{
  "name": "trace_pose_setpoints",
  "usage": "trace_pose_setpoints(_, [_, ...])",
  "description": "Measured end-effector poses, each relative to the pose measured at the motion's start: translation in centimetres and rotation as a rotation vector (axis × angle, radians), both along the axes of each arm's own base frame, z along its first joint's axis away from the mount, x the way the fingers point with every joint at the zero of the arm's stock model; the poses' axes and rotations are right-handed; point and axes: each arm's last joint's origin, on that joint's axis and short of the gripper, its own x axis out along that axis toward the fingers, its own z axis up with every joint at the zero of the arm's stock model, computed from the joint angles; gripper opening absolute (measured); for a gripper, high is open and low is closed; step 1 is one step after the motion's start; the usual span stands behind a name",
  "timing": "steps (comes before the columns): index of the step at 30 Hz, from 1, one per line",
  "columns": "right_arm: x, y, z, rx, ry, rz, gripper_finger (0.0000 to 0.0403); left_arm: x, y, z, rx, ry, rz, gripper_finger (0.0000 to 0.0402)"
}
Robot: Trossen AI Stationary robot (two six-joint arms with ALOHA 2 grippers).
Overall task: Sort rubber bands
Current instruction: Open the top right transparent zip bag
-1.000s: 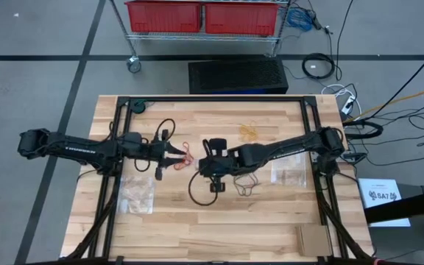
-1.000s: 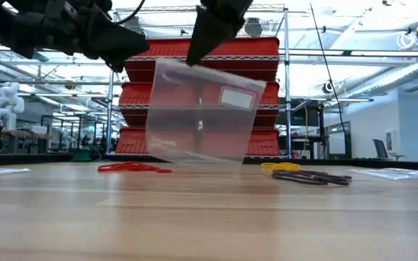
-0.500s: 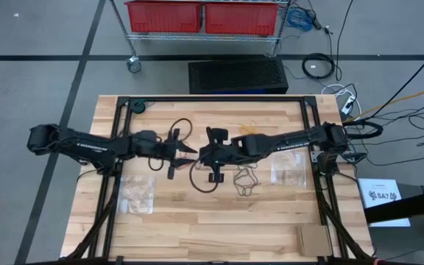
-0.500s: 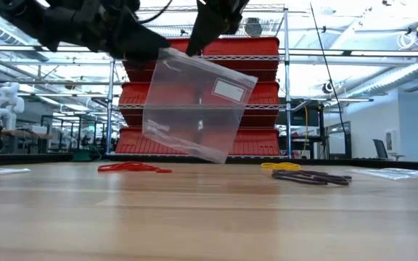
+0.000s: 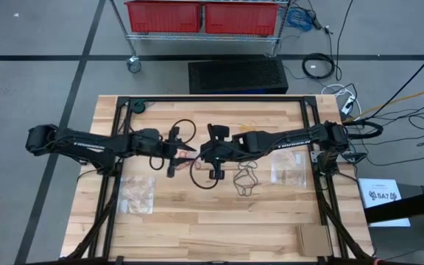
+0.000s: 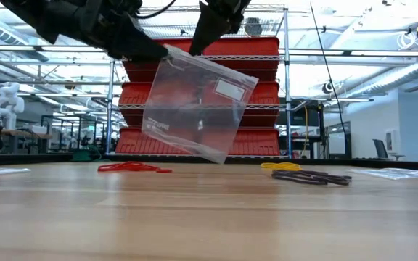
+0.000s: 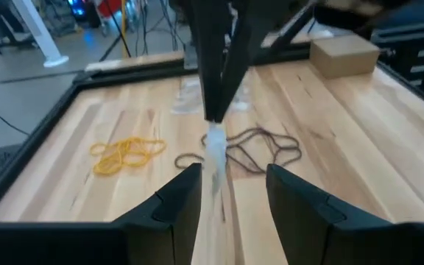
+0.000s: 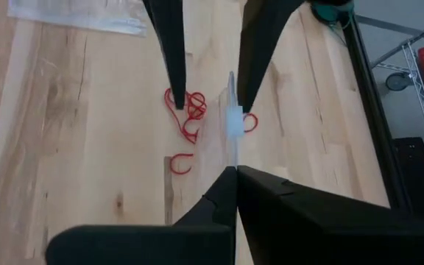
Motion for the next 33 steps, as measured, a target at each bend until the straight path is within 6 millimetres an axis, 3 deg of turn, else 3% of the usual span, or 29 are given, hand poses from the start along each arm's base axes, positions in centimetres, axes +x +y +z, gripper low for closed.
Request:
trace_pose_setpoints(7, [0.0, 0.1, 0.0, 0.006, -0.002, -0.004, 0.0000, -0.3, 0.0, 0.1, -0.023, 0.005, 0.008, 0.0136])
trace_pose_setpoints(16, [-0.1, 0.6, 0.0, 0.009, -0.004, 0.004, 0.0000, -0.2, 0.2, 0.1, -0.010, 0.008, 0.067, 0.0012])
trace_pose_setpoints(27, [-0.3, 1.6, 0.0, 0.022, -0.014, -0.027, 0.0005, -0.2, 0.2, 0.1, -0.030, 0.008, 0.090, 0.0003])
trace_pose_setpoints(33, [0.1, 1.8, 0.3, 0.016, -0.069, -0.042, 0.0054, -0.2, -0.1, 0.0, -0.032, 0.009, 0.077, 0.0002])
